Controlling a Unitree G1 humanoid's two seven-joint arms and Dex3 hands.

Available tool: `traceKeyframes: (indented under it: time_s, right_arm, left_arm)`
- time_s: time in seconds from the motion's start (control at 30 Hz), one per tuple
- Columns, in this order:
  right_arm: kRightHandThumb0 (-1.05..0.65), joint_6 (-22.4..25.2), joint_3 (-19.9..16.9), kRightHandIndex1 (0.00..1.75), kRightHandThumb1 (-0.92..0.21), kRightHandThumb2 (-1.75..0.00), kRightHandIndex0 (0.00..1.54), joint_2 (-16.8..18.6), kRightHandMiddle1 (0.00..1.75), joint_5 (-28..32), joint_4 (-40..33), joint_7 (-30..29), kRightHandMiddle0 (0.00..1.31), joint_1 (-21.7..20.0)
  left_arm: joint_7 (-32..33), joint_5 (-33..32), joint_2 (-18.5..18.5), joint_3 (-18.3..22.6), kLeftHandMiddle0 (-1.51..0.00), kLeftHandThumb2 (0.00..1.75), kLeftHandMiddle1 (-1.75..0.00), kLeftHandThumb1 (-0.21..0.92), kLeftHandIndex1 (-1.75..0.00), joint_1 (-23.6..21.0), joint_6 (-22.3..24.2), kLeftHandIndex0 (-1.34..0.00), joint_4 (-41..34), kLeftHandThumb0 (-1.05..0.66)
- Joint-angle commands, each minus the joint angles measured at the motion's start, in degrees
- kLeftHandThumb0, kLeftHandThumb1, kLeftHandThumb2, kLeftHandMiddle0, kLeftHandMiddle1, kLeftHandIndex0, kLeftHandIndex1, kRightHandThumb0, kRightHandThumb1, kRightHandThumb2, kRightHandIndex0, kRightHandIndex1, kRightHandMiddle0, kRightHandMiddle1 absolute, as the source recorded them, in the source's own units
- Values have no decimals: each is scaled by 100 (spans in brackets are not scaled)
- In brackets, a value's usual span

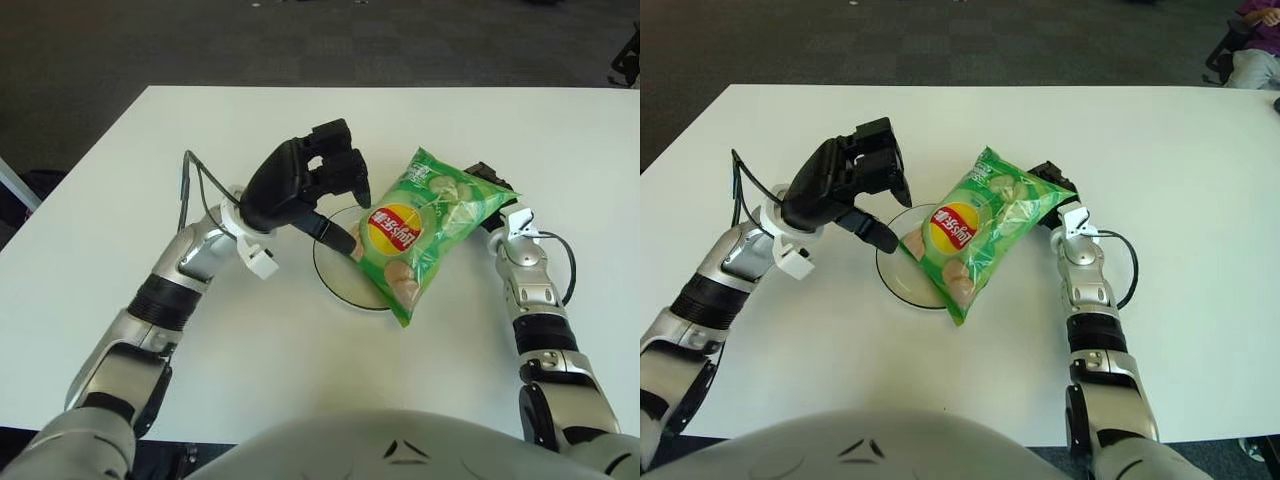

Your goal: Put the snack into the plate.

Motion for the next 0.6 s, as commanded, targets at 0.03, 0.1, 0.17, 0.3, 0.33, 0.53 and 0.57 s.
traceKeyframes:
  time_s: [0.03,0.1,0.17,0.3,0.33,0.53,0.57]
  right_arm:
    - [-36,40,-121,166,-92,-29,75,-29,150,124,59,-32,44,64]
    - [-36,41,-145,166,-92,-29,75,-34,150,135,58,-30,44,64]
    - [-36,36,-165,166,-92,-29,75,-38,150,140,81,-26,45,51]
    - [-36,31,-183,166,-92,-29,76,-31,150,131,92,-16,45,44]
    - [-36,31,-186,166,-92,-29,76,-29,150,128,93,-14,45,43]
    - [-36,34,-199,165,-92,-29,76,-32,149,127,89,-2,45,43]
    - [-36,31,-202,165,-92,-29,76,-34,149,129,93,1,45,43]
  left_arm:
    - [-285,367,-290,141,-41,73,-145,69,-168,221,603,-37,-609,0]
    - [-367,399,-339,173,-42,66,-140,73,-168,284,726,-37,-751,0]
    - [-425,434,-383,196,-42,56,-135,79,-166,326,807,-37,-840,0]
    - [-498,448,-433,223,-42,47,-131,83,-165,363,867,-37,-907,0]
    - [-511,449,-441,229,-42,47,-131,84,-165,368,873,-37,-916,0]
    - [-570,457,-489,254,-42,40,-128,87,-164,381,888,-38,-942,0]
    - [-578,463,-500,256,-42,40,-128,87,-164,383,889,-38,-943,0]
